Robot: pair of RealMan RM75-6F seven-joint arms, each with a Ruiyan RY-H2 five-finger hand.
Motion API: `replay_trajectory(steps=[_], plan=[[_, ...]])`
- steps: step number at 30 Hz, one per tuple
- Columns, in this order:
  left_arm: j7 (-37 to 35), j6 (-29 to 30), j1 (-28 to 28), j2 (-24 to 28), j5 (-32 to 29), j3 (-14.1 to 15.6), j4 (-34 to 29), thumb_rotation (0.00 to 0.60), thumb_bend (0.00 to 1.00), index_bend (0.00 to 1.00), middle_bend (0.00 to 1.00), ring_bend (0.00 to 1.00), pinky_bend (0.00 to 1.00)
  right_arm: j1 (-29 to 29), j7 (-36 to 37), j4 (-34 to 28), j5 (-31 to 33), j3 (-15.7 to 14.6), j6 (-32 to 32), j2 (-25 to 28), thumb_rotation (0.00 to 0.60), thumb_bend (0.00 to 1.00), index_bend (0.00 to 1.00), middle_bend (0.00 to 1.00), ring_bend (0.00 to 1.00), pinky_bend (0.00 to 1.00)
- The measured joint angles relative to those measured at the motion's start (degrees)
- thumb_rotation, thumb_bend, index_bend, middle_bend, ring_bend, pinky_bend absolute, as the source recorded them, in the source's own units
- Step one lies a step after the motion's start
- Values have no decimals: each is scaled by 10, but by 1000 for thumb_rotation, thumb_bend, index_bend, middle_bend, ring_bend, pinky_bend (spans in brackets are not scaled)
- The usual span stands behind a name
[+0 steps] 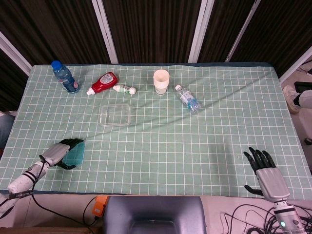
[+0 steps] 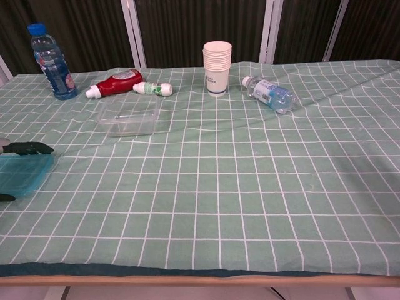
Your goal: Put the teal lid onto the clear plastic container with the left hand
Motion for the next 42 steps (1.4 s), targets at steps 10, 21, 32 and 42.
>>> replay_trajectory(steps=[10,21,32,42], plan=[[93,6,-34,84,-53,-72,-175,600,244,0,465,611,699,7,10,2,13,3,-16,4,600,132,0,0,0,0],[291,-143,-144,102,-242,-181,-266,600,250,0,470,616,699,19,27,3,41,15,-41,11,600,133,0,0,0,0],[436,-242,-252,-5,-444,-212,-159,600,251,0,481,619,693,27,60,2,50,17,-54,25,600,133,0,0,0,0],[543,-229,-312,-71,-627,-201,-109,600,249,0,489,623,686,27,86,3,41,14,-51,36,600,132,0,0,0,0]])
